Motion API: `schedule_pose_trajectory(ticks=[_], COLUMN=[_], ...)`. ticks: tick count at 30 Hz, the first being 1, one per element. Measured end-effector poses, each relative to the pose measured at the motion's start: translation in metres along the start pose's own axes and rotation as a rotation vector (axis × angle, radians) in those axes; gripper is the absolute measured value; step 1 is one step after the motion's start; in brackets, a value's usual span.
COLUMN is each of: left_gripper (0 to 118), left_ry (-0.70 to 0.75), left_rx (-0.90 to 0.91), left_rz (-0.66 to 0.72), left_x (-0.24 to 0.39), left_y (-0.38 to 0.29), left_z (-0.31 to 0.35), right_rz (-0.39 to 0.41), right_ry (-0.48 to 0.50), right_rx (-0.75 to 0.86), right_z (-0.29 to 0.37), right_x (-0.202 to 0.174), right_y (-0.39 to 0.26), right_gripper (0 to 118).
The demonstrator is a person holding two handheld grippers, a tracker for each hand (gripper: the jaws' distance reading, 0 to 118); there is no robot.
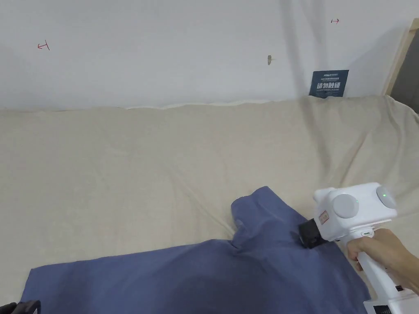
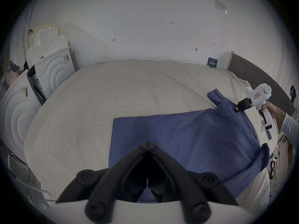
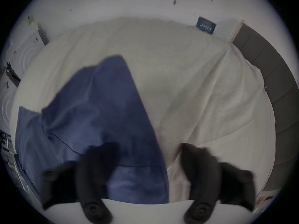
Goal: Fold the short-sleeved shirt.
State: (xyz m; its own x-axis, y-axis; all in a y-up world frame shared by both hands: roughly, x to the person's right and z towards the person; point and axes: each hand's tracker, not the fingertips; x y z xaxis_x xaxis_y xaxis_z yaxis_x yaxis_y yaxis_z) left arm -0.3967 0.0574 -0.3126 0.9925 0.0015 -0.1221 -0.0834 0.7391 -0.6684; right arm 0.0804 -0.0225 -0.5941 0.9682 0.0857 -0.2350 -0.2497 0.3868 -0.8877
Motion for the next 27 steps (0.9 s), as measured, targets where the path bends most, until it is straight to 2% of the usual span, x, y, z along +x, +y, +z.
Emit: schedule_pose_trajectory(ticks=[1,2,4,8,13,16,17,20,21,27], left_gripper=[0,0,0,0,0,0,6,101,112,111], left_ry=[0.002,0.010,0.023,0.015,0.012,-0.062,-0.073,-0.073,0.005,0.038], left_rx=[-0.018,-0.034,-0.043,-0.054,-0.052,-0.057,-0.078,-0.167,-0.204,-0.295], left_rz=[0.000,0.004,0.006,0.049,0.022,0.046,0.065,0.077,0.090,0.119], left_x=[-0.003,-0.001,-0.003,-0.012,-0.019,-0.038,-0.042,-0.050,-0.053,-0.073], left_y=[0.000,0.002,0.000,-0.003,0.010,0.023,0.029,0.052,0.058,0.089], left_z=[-0.002,-0.004,-0.006,-0.008,-0.024,-0.050,-0.060,-0.102,-0.116,-0.188], right_rz=[0.019,0.000,-0.016,-0.018,-0.004,-0.007,-0.007,-0.005,-0.007,0.023], right_ry=[0.007,0.014,0.009,0.011,0.017,0.030,0.040,0.053,0.059,0.057], right_rx=[0.004,0.029,0.044,0.040,0.065,0.086,0.084,0.086,0.090,0.085], right_z=[-0.003,0.001,0.009,0.017,0.034,0.041,0.042,0.046,0.047,0.049], right_x=[-0.001,-0.002,-0.002,0.002,0.002,0.002,0.003,0.004,0.004,0.001], right_y=[-0.003,-0.004,-0.004,0.001,0.000,-0.002,-0.001,-0.003,-0.004,-0.001], right_gripper=[45,42,6,6,6,6,6,6,6,6])
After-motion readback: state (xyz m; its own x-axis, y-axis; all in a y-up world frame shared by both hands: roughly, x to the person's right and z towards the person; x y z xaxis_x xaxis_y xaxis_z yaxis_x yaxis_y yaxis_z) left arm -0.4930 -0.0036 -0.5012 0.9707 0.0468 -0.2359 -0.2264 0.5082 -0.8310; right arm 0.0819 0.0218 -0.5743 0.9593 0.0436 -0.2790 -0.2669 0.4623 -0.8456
